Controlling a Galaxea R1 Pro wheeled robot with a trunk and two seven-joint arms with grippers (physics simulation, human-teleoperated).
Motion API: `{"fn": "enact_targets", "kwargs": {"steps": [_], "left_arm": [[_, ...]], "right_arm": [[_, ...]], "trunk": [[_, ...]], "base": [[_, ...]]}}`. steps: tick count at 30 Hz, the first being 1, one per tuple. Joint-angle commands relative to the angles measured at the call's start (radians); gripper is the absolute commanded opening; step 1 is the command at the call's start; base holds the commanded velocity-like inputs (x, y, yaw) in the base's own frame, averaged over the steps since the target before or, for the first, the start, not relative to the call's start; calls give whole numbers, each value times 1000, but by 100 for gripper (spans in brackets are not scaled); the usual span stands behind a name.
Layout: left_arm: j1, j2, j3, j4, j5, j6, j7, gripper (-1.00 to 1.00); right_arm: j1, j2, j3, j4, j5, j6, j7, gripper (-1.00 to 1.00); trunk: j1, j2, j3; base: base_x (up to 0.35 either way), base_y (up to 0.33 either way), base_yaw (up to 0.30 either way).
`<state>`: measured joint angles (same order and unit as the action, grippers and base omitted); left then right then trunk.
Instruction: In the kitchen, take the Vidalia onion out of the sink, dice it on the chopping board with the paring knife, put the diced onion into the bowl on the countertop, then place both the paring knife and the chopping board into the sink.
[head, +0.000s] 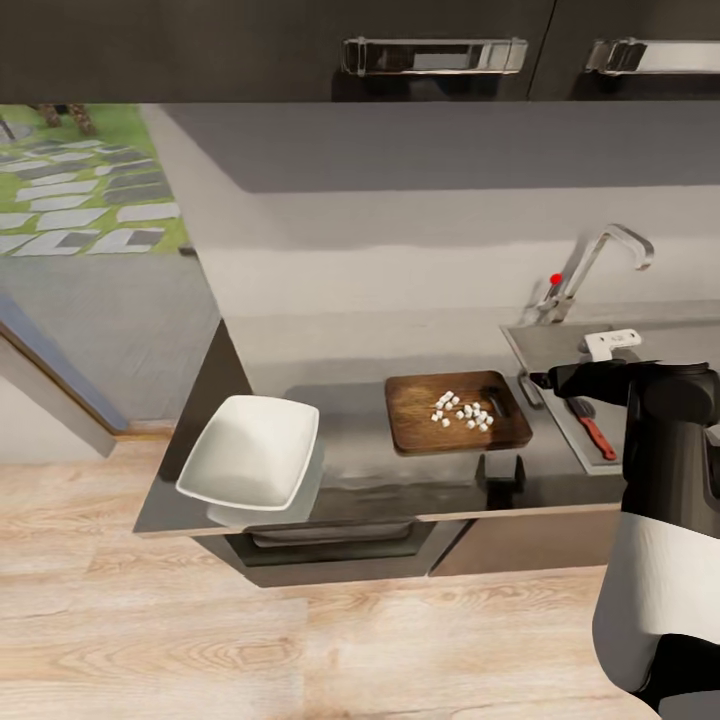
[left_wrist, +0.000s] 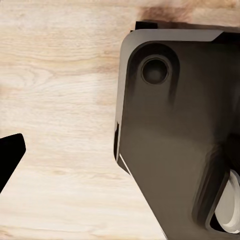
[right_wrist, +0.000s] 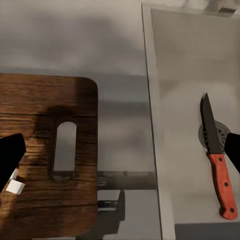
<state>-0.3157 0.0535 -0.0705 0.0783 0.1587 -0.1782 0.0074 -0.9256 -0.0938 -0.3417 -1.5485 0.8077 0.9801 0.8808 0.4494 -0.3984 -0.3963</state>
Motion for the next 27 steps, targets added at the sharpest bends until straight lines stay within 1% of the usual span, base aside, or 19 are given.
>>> {"fn": "enact_targets", "kwargs": {"steps": [1, 6, 17, 27], "left_arm": [[-2, 0, -8, 5, 8, -7, 0, 100], [-2, 0, -8, 5, 8, -7, 0, 100], [-2, 0, -8, 5, 8, -7, 0, 100], [-2, 0, -8, 5, 8, -7, 0, 100]], "right_arm": [[-1, 0, 0, 0, 10, 3, 10, 100], [-1, 0, 0, 8, 10, 3, 9, 100], [2, 2, 0, 9, 10, 3, 9, 100], [4, 2, 0, 32, 10, 2, 8, 100]], "trunk": [[1, -2, -2], [1, -2, -7], [1, -2, -25], [1, -2, -41]], "base": [[90, -88, 0], [103, -89, 0], [5, -5, 0], [0, 0, 0]]}}
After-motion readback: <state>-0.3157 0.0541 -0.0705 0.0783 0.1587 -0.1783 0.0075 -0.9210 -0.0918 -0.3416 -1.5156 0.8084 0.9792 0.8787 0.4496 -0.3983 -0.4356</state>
